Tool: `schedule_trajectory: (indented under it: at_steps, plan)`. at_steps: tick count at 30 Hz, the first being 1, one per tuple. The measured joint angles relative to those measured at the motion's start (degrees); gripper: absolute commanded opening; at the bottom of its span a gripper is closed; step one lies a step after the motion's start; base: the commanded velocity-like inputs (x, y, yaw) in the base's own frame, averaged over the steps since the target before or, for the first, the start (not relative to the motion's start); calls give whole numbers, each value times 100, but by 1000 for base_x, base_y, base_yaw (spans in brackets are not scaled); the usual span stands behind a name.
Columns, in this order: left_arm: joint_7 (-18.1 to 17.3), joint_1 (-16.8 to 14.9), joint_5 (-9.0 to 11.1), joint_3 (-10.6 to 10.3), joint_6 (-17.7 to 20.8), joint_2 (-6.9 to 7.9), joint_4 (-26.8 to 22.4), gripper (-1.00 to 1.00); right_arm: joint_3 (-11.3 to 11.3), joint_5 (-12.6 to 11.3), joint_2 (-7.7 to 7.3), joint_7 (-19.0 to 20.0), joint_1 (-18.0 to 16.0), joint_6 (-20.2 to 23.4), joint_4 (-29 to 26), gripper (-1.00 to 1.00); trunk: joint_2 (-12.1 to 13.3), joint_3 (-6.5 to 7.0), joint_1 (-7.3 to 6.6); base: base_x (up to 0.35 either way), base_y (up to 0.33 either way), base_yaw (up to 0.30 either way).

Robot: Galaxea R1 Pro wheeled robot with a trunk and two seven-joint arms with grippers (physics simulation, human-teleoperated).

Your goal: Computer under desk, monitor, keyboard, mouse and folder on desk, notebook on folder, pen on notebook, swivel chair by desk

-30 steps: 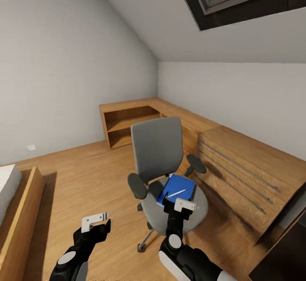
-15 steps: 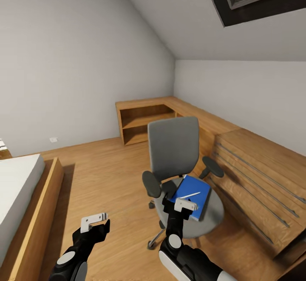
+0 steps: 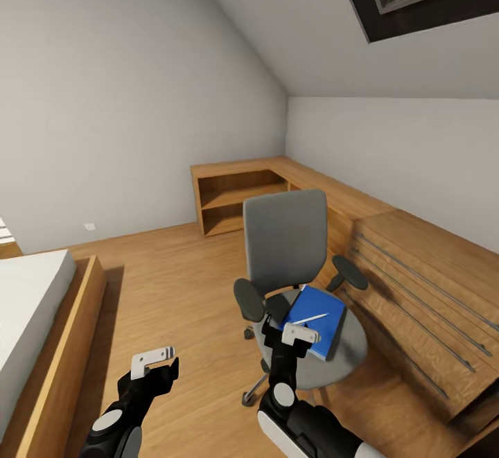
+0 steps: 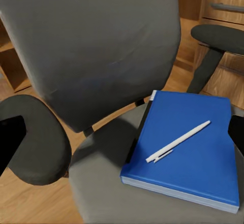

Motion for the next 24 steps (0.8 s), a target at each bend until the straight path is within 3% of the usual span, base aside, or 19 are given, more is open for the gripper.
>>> schedule_trajectory:
  at_steps: [1, 4, 15, 19, 21, 24]
  plan:
    - [5, -1, -4, 163, 11, 11, 0, 100, 127, 0, -4, -10, 2, 1, -5, 100, 0, 0, -1, 122, 44, 0]
    - [-7, -1, 5, 317, 16, 13, 0, 100, 156, 3, -22, 14, 2, 1, 0, 100, 0, 0, -3, 226, 107, 0]
    - [-6, 1, 9, 362, 29, 13, 1, 100, 79, -3, -67, 86, -1, 48, 113, 100, 0, 0, 0, 86, 32, 0]
    - [-5, 1, 8, 363, 32, 12, 1, 100, -200, -12, -224, 141, -26, 192, 145, 100, 0, 0, 0, 7, 3, 0]
    - [-5, 1, 8, 364, 31, 17, 1, 100, -588, -16, -285, 375, -62, 531, 213, 100, 0, 0, 0, 2, 1, 0]
    - [-5, 2, 8, 366, 29, 19, 1, 100, -970, -10, -301, 666, -129, 909, 359, 100, 0, 0, 0, 1, 0, 0]
